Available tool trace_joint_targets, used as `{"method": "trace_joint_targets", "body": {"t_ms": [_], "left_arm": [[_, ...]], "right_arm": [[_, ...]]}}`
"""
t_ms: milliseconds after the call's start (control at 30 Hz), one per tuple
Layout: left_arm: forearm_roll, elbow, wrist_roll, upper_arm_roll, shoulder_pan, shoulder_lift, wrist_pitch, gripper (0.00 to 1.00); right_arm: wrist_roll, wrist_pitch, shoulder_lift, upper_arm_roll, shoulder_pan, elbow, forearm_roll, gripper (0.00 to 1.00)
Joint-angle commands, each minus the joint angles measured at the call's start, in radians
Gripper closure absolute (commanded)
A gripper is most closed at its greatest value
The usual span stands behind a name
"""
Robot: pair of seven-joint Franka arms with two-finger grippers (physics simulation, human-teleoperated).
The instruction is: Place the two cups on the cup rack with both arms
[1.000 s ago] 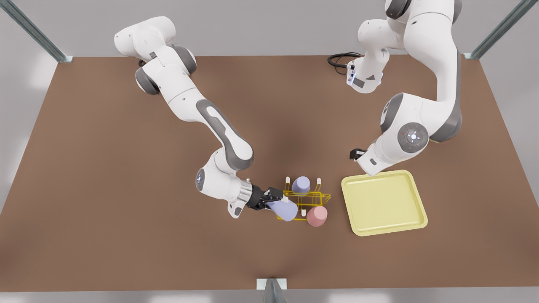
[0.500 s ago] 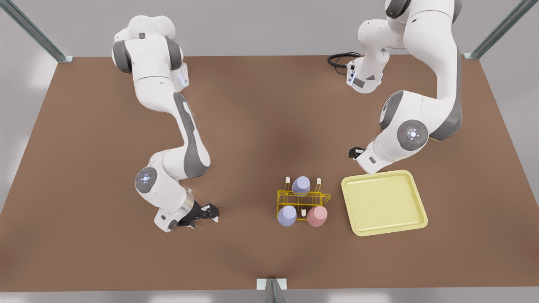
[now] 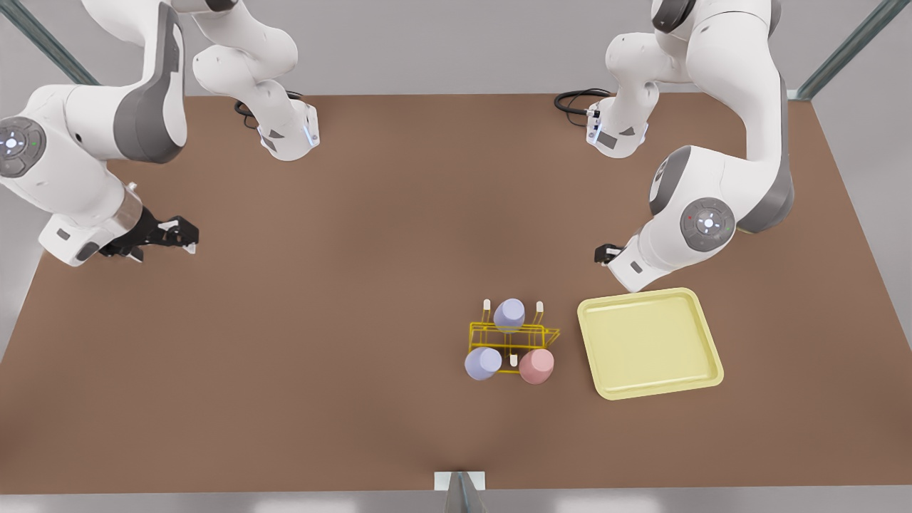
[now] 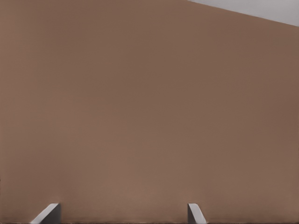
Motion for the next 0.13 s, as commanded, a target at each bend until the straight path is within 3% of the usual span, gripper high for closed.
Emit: {"method": "trace_joint_targets", "body": {"t_ms": [0, 67, 100], "left_arm": [[0.001, 0.001, -0.006, 0.0, 0.0, -0.001, -0.009, 0.0], [0.001, 0.001, -0.006, 0.0, 0.0, -0.001, -0.009, 0.0], [0.001, 0.001, -0.006, 0.0, 0.0, -0.001, -0.009, 0.0]], "right_arm": [[0.019, -0.134, -0.01, 0.116, -0.096, 0.01, -0.041, 0.0], [0.027, -0.124, -0.069, 0.244, -0.205, -0.028, -0.076, 0.0], [0.027, -0.122, -0.075, 0.249, -0.213, -0.033, -0.076, 0.0]]}}
